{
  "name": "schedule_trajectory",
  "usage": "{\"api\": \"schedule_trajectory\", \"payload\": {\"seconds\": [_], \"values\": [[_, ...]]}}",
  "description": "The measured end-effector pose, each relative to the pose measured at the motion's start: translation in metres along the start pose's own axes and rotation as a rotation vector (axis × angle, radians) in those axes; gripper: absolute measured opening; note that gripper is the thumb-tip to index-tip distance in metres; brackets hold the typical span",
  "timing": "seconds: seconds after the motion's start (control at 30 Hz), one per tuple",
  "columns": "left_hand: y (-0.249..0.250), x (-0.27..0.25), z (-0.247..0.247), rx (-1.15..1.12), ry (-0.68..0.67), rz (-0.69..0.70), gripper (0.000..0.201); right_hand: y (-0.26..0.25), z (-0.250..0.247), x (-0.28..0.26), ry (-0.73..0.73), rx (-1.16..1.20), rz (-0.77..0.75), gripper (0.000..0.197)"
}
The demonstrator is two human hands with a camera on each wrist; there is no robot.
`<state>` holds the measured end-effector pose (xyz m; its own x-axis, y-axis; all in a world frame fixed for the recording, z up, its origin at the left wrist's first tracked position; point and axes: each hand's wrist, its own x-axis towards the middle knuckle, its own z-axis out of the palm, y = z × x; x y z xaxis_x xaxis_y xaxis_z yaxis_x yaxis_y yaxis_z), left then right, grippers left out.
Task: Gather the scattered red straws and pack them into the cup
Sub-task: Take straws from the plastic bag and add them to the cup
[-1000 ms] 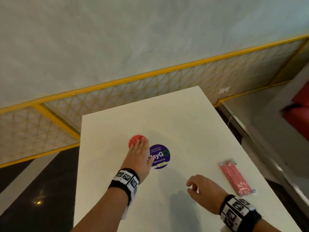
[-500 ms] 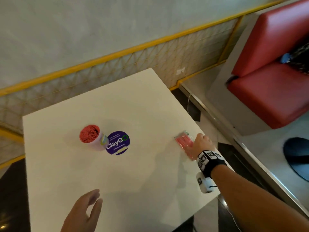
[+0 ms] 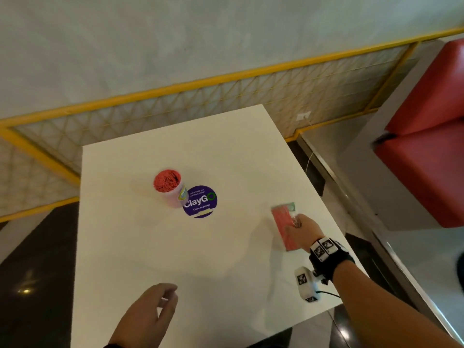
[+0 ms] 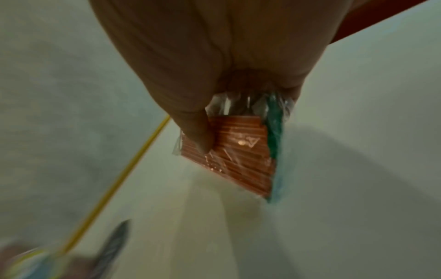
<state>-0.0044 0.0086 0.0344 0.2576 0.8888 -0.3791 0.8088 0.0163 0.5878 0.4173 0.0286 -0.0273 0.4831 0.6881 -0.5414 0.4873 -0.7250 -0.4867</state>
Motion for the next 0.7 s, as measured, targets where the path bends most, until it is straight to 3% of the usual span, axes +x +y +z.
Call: {"api": "schedule_trajectory", "payload": {"seconds": [0.1,0.23,0.33,0.43,0.57,0.7], "values": [[0.029,0.006,-0.019,-0.095,0.034,0.036,0.013,-0.043,-0.005,-0.035,-0.088,0.146,-0.209,0.011],[0.098,0.019,-0.058,-0.582,0.234,0.092,0.030,-0.112,-0.017,-0.101,-0.262,0.302,-0.485,0.018],[0.142,0.026,-0.093,-0.809,0.187,0.160,0.046,-0.154,-0.024,-0.144,-0.435,0.461,-0.617,0.026],[0.155,0.025,-0.117,-0.802,0.176,0.237,0.048,-0.181,-0.030,-0.171,-0.543,0.535,-0.728,0.030],[0.154,0.013,-0.140,-0.824,0.218,0.311,0.033,-0.202,-0.042,-0.192,-0.496,0.614,-0.825,0.015],[0.152,-0.001,-0.154,-0.832,0.243,0.352,0.026,-0.220,-0.048,-0.203,-0.429,0.666,-0.901,0.027]]}}
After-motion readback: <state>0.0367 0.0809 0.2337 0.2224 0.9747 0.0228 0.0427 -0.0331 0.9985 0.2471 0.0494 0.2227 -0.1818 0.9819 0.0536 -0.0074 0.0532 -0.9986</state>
